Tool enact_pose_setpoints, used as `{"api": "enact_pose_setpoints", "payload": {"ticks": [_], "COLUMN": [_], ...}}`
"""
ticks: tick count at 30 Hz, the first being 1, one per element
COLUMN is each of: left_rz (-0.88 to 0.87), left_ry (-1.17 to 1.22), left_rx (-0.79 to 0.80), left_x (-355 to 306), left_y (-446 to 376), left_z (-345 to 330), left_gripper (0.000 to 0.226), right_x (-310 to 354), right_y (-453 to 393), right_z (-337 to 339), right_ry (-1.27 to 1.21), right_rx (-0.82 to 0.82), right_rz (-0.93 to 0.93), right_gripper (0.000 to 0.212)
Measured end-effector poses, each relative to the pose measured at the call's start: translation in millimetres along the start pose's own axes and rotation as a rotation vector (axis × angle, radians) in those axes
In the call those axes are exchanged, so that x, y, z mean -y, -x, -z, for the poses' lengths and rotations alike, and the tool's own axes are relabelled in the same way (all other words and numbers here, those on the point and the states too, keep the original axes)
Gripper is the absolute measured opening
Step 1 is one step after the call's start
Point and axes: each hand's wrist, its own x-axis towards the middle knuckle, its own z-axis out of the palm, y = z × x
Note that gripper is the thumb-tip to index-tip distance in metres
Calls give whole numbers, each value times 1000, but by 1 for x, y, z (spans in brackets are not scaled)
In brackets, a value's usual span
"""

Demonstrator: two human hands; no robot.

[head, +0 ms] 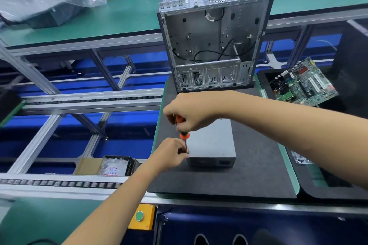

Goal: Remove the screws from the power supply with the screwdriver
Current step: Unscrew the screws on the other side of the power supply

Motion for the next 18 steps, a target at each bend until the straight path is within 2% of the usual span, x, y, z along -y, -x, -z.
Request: {"api": "enact_pose_setpoints", "payload": {"ticks": [5,14,18], "left_rz": [-5,13,71], "left_ry": [-47,-59,16], "left_rx": [26,103,140], "left_x": [-1,-1,4], "left_y": [0,-1,-4], "left_z": [1,1,0], "left_gripper": [12,14,6], "right_x": [1,-6,-14], "right_y": [4,2,0], "right_z": [5,2,7], "right_ry": [-148,-200,-203], "right_rx": [48,-72,-146], "right_rz": [21,-29,-64], "right_gripper": [19,12,8]}}
